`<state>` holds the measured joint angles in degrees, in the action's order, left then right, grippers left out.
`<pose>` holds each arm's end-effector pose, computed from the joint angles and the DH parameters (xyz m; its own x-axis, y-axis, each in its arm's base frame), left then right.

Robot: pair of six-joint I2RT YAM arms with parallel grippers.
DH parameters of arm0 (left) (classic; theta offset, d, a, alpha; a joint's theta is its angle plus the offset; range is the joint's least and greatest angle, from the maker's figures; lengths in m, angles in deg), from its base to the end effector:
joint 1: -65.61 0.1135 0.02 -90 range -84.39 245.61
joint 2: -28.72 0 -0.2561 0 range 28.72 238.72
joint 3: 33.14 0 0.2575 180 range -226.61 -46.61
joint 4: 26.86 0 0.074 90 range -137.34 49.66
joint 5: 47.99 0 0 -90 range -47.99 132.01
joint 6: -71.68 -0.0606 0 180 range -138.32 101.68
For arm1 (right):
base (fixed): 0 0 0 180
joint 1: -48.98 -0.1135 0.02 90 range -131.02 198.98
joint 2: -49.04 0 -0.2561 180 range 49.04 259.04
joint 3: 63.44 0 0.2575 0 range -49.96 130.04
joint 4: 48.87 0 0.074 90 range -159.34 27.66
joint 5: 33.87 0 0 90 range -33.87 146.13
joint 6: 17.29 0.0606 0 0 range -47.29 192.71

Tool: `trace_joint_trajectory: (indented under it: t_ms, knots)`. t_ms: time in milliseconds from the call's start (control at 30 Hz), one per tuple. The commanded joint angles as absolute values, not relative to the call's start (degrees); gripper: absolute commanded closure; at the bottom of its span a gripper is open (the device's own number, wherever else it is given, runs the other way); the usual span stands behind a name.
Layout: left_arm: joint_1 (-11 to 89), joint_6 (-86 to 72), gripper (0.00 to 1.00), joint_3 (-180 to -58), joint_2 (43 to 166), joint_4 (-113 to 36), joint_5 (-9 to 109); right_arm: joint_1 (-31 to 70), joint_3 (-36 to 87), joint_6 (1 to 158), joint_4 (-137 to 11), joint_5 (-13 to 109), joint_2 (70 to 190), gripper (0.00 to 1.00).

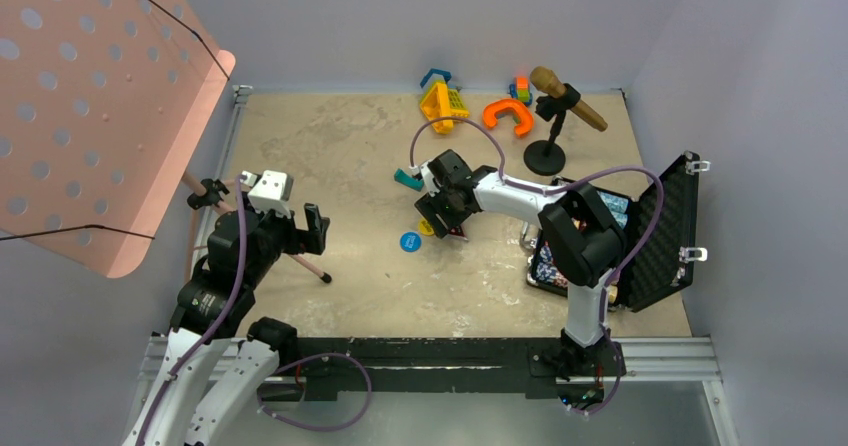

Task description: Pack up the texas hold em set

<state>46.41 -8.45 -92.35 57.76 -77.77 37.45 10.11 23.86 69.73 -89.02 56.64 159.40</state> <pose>0.1380 -0.0429 0.3196 -0.3736 -0.0508 -0.9262 0.1965 0.9715 -0.1326 0.3170 0.2548 0.1326 -0.6616 -0.6000 -0.4497 -0.6597 0.7509 -0.0314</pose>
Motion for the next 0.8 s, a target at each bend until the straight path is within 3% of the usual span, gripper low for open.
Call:
trace_joint_trajectory:
  t_ms: [0, 233, 467, 767]
  knots:
    - [46.4, -8.7, 0.01, -92.6, 57.6, -76.3, 37.1, 10.0, 25.7, 70.4, -91.0, 58.2, 160.3, 0.33]
    - [46.4, -8.6, 0.01, -92.6, 57.6, -76.3, 37.2, 10.0, 25.4, 72.3, -90.8, 58.0, 156.6, 0.44]
    - [46.4, -8.6, 0.01, -92.6, 57.4, -76.3, 37.2, 11.1, 25.7, 76.6, -92.7, 61.6, 149.5, 0.48]
    - [46.4, -8.5, 0.01, -92.5, 56.9, -76.1, 37.8, 22.9, 20.5, 79.0, -96.8, 65.5, 137.7, 0.50]
